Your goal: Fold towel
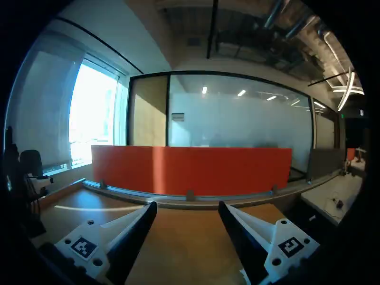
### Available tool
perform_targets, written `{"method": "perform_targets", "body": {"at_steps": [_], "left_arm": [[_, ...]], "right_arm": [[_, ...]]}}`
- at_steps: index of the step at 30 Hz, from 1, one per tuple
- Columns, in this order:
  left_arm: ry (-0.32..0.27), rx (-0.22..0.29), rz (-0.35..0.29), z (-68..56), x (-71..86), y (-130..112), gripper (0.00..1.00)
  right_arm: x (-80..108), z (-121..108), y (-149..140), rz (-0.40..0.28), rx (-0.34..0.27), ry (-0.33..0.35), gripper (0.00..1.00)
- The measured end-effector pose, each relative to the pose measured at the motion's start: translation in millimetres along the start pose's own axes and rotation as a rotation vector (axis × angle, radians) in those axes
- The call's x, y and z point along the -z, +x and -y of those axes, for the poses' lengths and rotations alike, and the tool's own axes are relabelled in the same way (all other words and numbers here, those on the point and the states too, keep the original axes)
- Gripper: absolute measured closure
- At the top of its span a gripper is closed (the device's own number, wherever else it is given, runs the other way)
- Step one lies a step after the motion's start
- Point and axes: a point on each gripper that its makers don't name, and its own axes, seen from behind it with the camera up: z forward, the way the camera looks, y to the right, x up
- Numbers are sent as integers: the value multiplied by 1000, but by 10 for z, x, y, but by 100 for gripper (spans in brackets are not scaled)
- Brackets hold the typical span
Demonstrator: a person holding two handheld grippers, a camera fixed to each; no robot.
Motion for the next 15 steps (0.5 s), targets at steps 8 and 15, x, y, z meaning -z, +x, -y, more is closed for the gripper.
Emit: {"method": "perform_targets", "body": {"at_steps": [8, 15], "left_arm": [[3, -54, -12, 6, -21, -44, 16], [15, -54, -52, 67, -4, -36, 16]], "right_arm": [[-50, 72, 17, 13, -9, 6, 0], [-60, 112, 63, 33, -33, 21, 0]]}}
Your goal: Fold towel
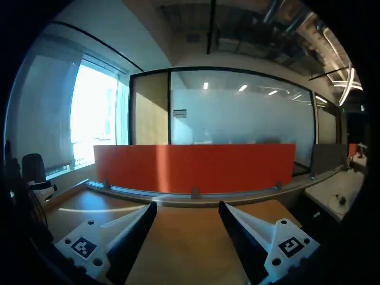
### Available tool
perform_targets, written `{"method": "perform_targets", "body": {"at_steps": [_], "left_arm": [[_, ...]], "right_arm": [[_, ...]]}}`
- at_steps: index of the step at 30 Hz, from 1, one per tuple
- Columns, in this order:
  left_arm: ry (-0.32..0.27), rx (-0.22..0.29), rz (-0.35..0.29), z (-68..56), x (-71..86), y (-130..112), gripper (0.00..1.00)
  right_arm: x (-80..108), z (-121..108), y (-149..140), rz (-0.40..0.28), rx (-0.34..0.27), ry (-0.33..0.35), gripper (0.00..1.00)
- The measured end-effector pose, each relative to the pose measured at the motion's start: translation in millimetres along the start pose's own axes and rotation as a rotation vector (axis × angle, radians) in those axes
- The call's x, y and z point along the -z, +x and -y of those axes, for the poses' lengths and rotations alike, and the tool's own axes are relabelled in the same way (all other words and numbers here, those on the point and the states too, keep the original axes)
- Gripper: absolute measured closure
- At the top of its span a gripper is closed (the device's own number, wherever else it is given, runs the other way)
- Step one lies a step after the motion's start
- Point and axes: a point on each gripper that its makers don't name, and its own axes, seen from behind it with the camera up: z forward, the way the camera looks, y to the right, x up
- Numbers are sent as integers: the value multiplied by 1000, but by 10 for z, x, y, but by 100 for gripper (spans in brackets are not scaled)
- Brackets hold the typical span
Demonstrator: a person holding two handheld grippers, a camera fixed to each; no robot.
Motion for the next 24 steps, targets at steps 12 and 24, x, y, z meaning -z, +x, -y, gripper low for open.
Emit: {"method": "perform_targets", "body": {"at_steps": [12, 24], "left_arm": [[22, -1, -5, 177, 111, -348, 16], [33, -25, -18, 290, 131, -860, 16]], "right_arm": [[-1, 34, 37, 12, -14, -26, 0], [13, 109, -195, -3, -21, -33, 0]]}}
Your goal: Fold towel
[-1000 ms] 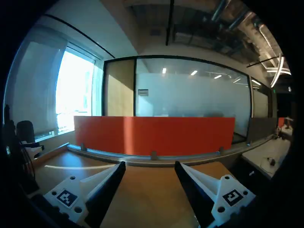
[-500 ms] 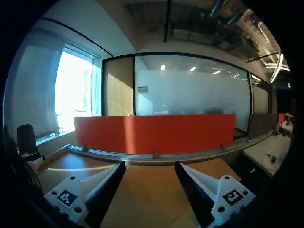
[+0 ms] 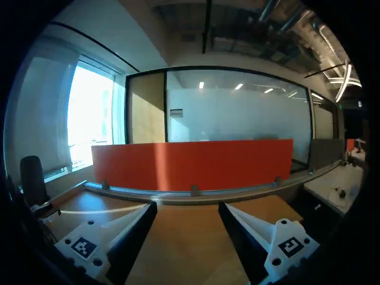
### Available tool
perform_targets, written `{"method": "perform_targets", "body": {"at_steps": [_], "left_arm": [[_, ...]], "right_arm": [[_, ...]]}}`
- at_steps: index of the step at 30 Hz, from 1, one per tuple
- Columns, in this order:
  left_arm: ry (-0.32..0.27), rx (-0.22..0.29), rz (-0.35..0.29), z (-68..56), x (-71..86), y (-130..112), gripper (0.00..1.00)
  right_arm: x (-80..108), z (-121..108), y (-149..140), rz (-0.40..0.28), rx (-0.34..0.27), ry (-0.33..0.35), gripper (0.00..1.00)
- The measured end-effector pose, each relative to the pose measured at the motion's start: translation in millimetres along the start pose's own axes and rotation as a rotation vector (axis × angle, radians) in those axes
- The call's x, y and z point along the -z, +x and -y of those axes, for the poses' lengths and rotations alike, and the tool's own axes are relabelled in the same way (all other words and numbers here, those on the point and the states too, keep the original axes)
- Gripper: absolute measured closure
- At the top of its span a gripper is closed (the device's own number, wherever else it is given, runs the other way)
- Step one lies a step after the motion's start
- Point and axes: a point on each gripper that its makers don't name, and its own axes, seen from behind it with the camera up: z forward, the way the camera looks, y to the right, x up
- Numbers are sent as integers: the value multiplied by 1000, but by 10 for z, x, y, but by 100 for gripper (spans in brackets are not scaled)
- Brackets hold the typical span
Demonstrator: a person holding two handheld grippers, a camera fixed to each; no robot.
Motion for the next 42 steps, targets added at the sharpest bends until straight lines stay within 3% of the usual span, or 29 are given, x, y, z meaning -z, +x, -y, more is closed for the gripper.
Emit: {"method": "perform_targets", "body": {"at_steps": [9, 23, 42], "left_arm": [[1, 12, 10, 42, 74, -444, 16], [25, 5, -8, 152, 162, -838, 16], [42, -20, -14, 213, 189, -897, 16]], "right_arm": [[3, 44, -265, -4, 4, -5, 0], [-33, 79, -666, 2, 3, 3, 0], [-41, 86, -746, 6, 15, 3, 0]]}}
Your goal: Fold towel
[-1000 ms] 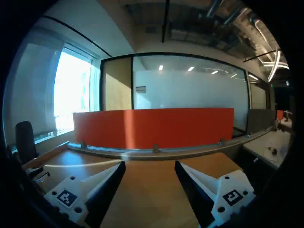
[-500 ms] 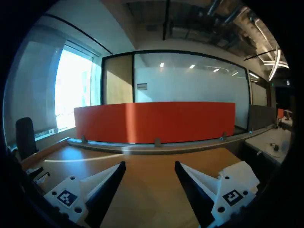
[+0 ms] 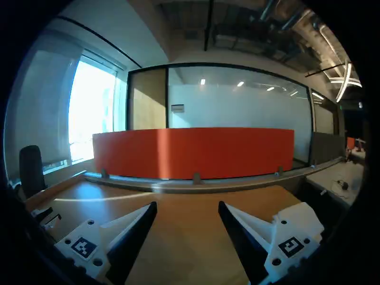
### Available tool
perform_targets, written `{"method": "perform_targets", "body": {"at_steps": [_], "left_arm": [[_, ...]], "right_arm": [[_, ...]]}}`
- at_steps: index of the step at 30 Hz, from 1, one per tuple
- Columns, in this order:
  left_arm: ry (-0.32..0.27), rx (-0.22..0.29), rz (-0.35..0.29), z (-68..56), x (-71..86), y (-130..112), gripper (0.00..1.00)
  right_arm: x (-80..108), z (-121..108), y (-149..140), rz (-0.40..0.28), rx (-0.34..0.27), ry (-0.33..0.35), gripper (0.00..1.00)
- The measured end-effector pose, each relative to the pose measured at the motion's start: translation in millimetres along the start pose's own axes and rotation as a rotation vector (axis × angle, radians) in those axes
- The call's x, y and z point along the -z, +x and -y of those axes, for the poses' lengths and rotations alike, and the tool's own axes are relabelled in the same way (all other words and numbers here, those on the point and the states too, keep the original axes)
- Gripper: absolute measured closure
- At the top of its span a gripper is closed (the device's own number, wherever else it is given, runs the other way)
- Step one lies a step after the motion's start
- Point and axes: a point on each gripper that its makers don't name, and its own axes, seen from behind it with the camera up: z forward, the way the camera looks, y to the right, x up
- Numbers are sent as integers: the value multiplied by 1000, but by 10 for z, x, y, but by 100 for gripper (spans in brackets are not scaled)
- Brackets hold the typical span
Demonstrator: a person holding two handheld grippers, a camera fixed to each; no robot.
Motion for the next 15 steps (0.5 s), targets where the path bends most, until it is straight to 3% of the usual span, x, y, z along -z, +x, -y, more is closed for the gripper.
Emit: {"method": "perform_targets", "body": {"at_steps": [15], "left_arm": [[2, -5, -1, -6, -2, -22, 16]], "right_arm": [[2, -237, 103, -49, 20, -21, 0]]}}
